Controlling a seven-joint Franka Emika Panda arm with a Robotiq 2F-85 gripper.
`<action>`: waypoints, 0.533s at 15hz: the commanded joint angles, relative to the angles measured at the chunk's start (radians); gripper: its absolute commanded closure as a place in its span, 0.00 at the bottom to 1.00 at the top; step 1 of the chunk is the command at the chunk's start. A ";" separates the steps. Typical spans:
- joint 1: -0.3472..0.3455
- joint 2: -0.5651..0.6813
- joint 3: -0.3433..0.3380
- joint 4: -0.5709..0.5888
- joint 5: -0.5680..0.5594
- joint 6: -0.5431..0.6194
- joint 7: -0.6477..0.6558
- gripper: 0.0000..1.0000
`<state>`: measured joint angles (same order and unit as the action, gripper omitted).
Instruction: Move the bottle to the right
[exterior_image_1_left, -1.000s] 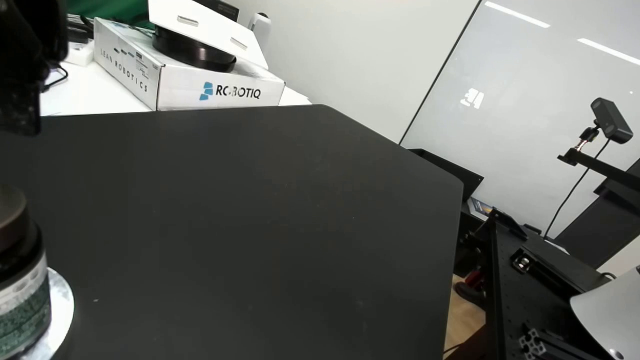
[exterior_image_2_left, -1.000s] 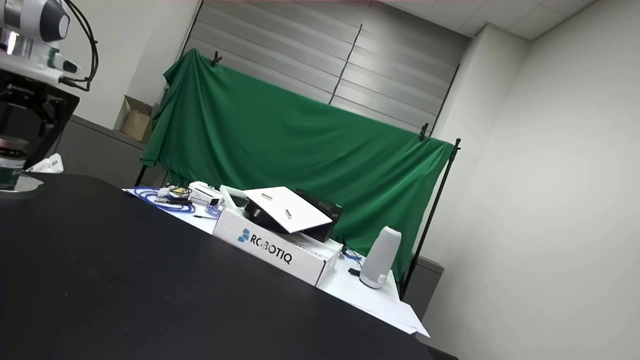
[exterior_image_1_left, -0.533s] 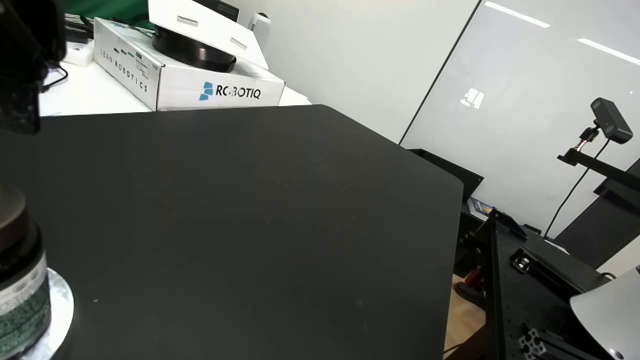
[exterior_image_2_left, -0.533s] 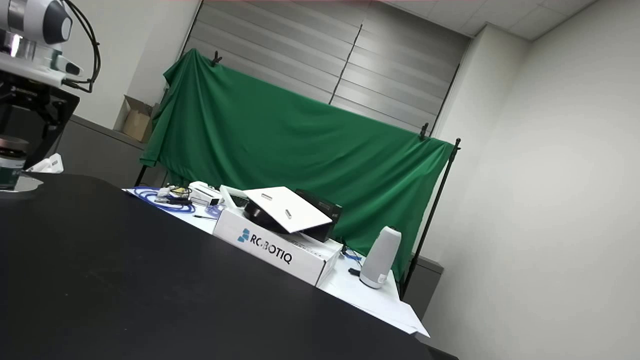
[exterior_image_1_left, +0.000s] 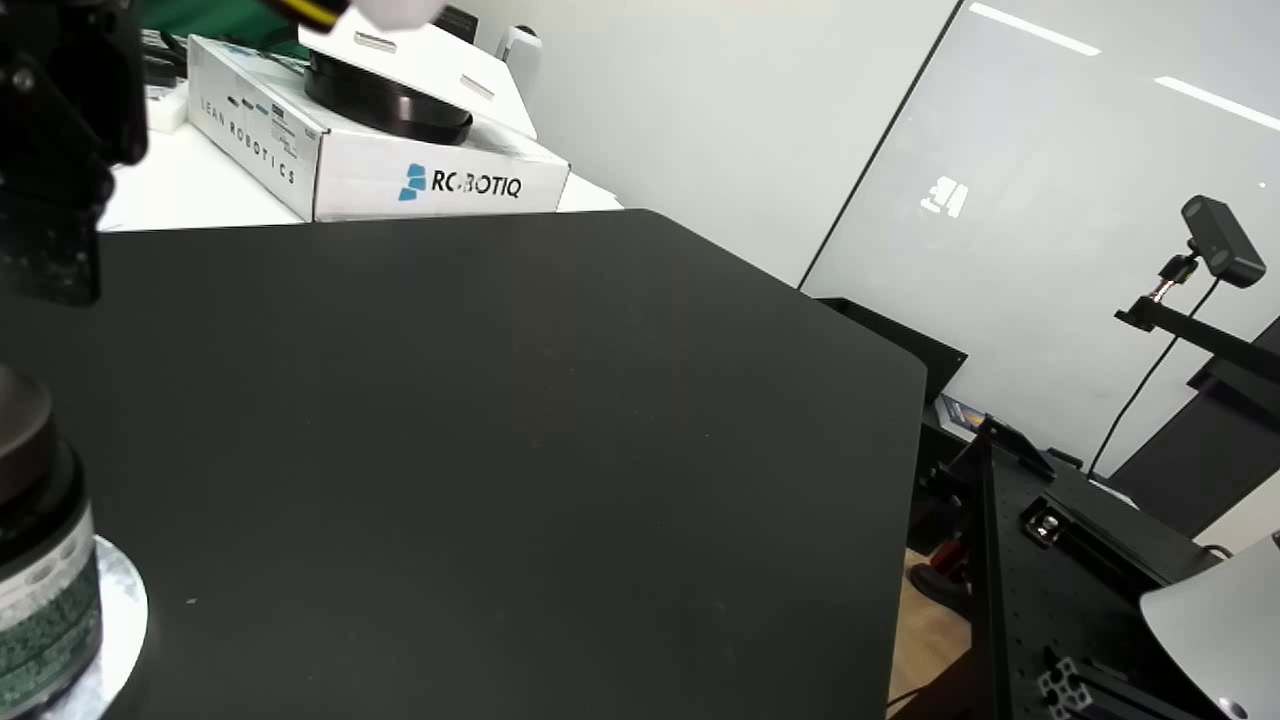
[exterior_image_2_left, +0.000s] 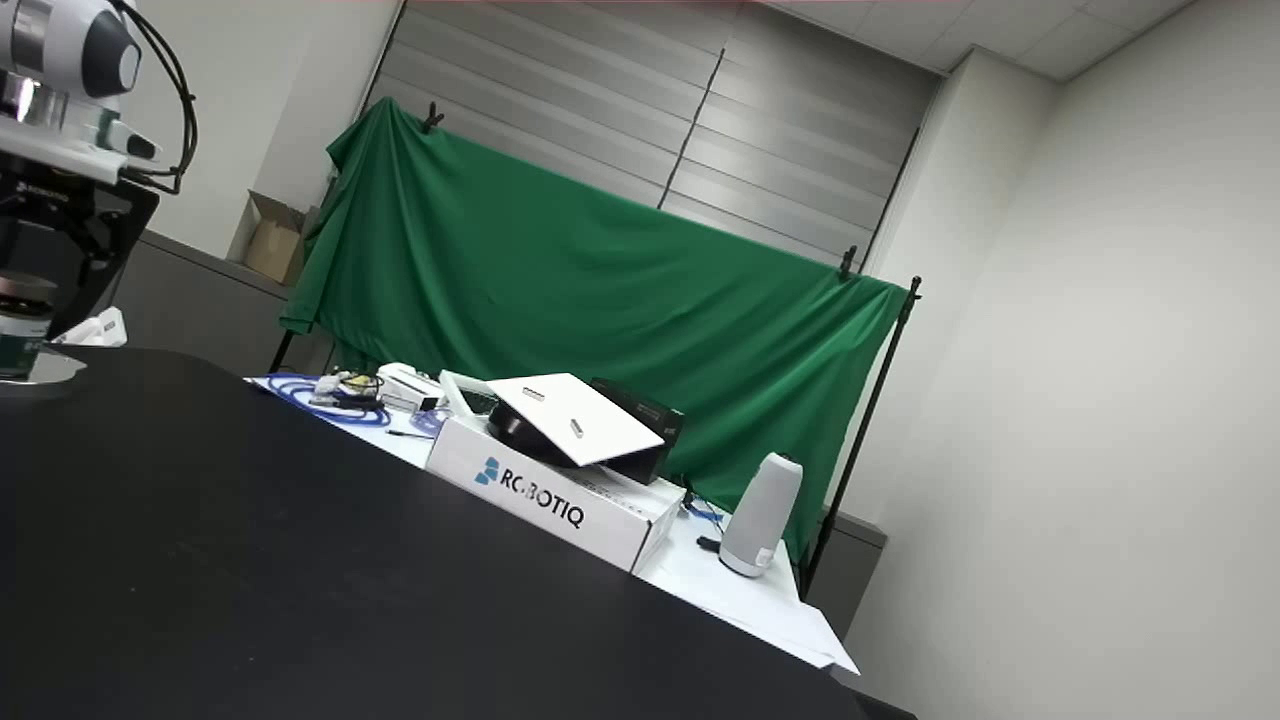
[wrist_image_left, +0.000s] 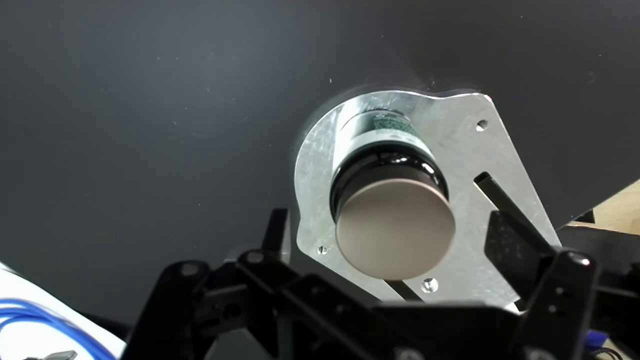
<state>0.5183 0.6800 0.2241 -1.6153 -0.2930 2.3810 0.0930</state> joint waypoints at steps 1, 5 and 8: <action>0.009 0.005 -0.013 0.012 0.007 -0.010 -0.003 0.00; 0.005 0.016 -0.009 0.016 0.013 -0.007 -0.010 0.00; 0.004 0.025 -0.012 0.016 0.011 0.000 -0.009 0.25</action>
<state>0.5180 0.6930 0.2231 -1.6154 -0.2920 2.3807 0.0929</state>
